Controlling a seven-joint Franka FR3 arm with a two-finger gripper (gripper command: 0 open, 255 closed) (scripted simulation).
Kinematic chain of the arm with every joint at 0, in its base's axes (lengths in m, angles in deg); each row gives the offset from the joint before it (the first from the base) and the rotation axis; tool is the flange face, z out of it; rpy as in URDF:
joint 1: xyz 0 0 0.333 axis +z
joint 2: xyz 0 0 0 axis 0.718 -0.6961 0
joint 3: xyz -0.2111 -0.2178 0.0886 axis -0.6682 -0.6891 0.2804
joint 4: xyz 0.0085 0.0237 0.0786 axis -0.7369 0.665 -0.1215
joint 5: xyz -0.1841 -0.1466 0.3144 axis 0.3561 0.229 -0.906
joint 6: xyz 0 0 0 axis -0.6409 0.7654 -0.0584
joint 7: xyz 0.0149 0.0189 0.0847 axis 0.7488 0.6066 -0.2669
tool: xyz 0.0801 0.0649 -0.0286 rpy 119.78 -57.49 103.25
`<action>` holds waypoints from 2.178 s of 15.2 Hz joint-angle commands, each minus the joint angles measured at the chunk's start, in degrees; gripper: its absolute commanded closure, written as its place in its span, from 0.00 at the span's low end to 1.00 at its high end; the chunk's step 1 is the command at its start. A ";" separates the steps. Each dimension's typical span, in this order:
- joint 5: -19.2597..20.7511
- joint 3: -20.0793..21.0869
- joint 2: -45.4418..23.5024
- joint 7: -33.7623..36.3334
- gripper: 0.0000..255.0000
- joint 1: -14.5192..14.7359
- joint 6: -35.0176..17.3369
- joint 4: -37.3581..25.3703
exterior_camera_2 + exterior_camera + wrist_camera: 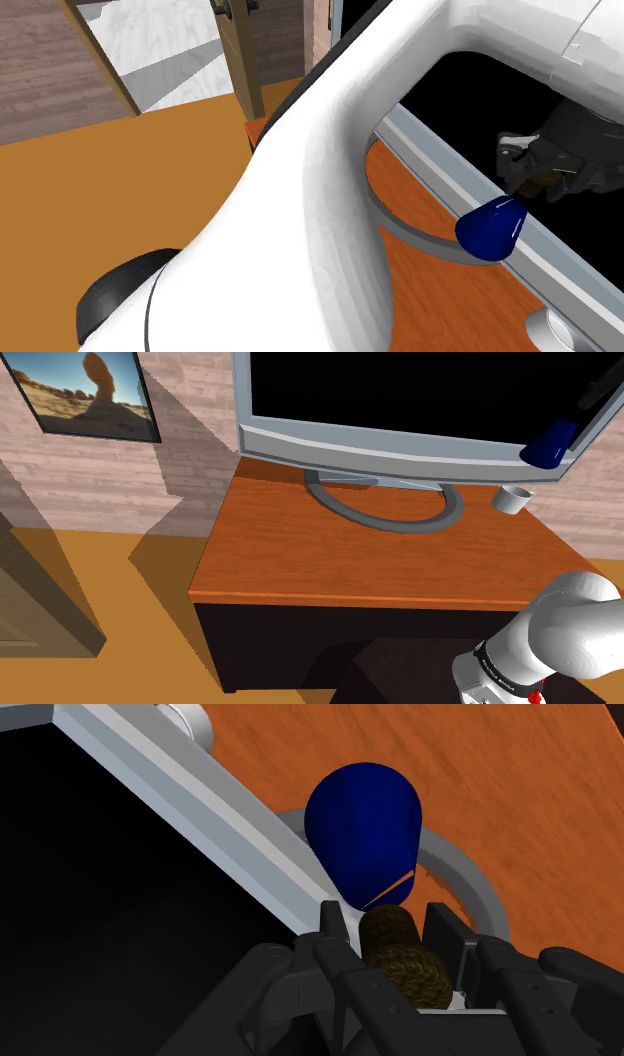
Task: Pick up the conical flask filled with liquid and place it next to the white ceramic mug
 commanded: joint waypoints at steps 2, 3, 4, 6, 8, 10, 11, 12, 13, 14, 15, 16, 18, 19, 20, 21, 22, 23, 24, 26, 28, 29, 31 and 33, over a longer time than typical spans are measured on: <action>0.80 -5.43 -2.14 -5.01 1.00 1.05 -0.26 -3.48; 0.88 -7.31 -3.05 -6.59 1.00 1.57 -0.30 -4.88; 0.88 -9.29 -4.04 -8.19 1.00 2.17 -0.34 -6.36; 0.62 -13.66 -6.25 -11.50 1.00 3.70 -0.37 -9.62; -0.03 -18.79 -8.76 -14.95 1.00 5.83 -0.32 -13.30; -1.24 -25.11 -11.66 -18.63 1.00 8.84 -0.16 -17.48; -2.09 -28.96 -13.25 -20.57 1.00 10.89 0.00 -19.81; -3.11 -33.47 -14.90 -22.55 1.00 13.51 0.23 -22.31; -4.19 -38.85 -16.49 -24.52 1.00 17.00 0.57 -25.04; -5.06 -45.22 -17.74 -26.30 1.00 21.79 1.11 -28.04; -5.20 -52.92 -18.19 -27.76 1.00 28.68 2.02 -31.74; -4.02 -49.95 -17.03 -27.00 1.00 26.60 1.07 -29.72; -3.75 -46.17 -16.28 -26.66 1.00 22.43 -1.07 -25.88; -3.63 -44.56 -15.92 -26.52 1.00 20.62 -2.09 -24.09; -3.42 -43.09 -15.47 -26.33 1.00 19.02 -3.06 -22.38; -3.17 -41.75 -14.99 -26.13 1.00 17.59 -4.00 -20.74; -2.86 -40.53 -14.45 -25.89 1.00 16.34 -4.90 -19.15; -2.55 -39.44 -13.92 -25.66 1.00 15.21 -5.77 -17.62; -2.23 -38.47 -13.39 -25.43 1.00 14.18 -6.63 -16.14; -1.57 -36.81 -12.31 -24.96 1.00 12.44 -8.27 -13.32; -0.94 -35.47 -11.29 -24.53 1.00 10.96 -9.87 -10.64; -0.63 -34.91 -10.80 -24.32 1.00 10.32 -10.65 -9.36; -0.04 -33.97 -9.86 -23.94 1.00 9.14 -12.18 -6.88; 0.52 -33.22 -8.98 -23.58 1.00 8.13 -13.67 -4.51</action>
